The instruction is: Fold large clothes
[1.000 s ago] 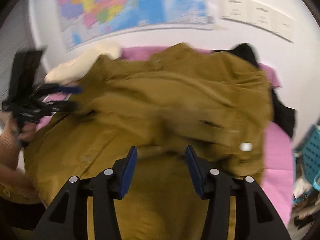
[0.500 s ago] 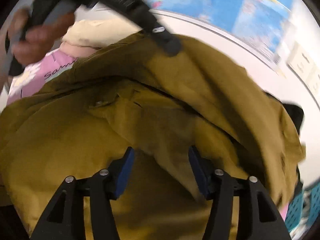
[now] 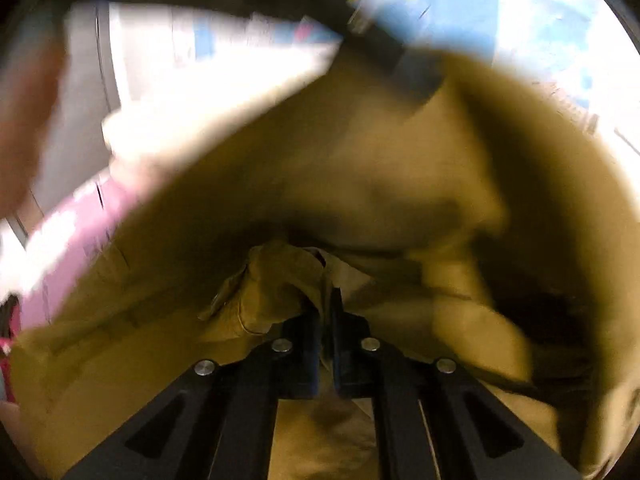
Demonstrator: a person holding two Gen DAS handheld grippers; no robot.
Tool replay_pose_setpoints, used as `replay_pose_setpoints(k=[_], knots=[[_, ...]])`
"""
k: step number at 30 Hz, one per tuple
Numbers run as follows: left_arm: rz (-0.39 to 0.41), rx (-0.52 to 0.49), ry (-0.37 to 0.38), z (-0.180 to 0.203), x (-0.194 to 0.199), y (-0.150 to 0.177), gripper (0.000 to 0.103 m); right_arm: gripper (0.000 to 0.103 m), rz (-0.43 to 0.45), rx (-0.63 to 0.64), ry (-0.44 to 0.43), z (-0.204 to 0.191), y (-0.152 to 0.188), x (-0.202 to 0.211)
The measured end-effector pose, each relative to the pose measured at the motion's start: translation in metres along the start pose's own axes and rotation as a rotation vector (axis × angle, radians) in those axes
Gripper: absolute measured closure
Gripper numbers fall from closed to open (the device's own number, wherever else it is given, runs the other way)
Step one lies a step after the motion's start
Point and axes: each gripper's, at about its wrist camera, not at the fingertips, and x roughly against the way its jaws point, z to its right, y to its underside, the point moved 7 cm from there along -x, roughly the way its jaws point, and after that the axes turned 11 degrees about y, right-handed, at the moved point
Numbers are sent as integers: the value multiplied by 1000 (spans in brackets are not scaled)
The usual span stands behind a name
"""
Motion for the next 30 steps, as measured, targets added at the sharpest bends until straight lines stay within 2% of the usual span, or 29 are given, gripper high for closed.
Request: replay_pose_setpoints(k=[2,4,6,7,10,12,14,16,18,19,21,24,26,28,30], knots=[[-3,-1,0,0,-1,4,99,88,-69,52,25,-10,14,-16],[-7,2,11,0,-2,8,99,85,-54,78,40,-11,15,-10],[-6,13,14,1,-2,10,99,70,-31,85,49,-9,9,-1],[-4,20,20,0,-2,11,99,67,-8,98,58,-8,6,5],[0,33,36,-1,-1,12,99,66,18,185,88,-19,8,9],[-2,34,27,-2,-2,12,99,76,-18,186,80,-23,9,-3],[-6,36,27,-1,-3,14,99,80,-24,124,70,-19,2,-11],[-8,39,24,-1,-3,17,99,79,-56,64,31,-12,-4,-22],[-17,49,36,-1,-5,23,98,74,-98,89,14,-14,12,-18],[-25,47,41,0,-7,26,98,69,-95,124,7,-14,17,-10],[-40,34,66,4,-9,37,95,35,-93,158,-41,-8,29,14],[-81,4,87,11,-16,59,90,35,-63,142,-101,15,49,54],[-117,-13,91,14,-24,78,84,35,-46,56,-125,50,64,85],[-153,-16,87,15,-33,93,82,35,-26,-88,-86,95,72,106],[-177,-14,76,15,-40,104,82,30,-28,-282,30,158,88,119]])
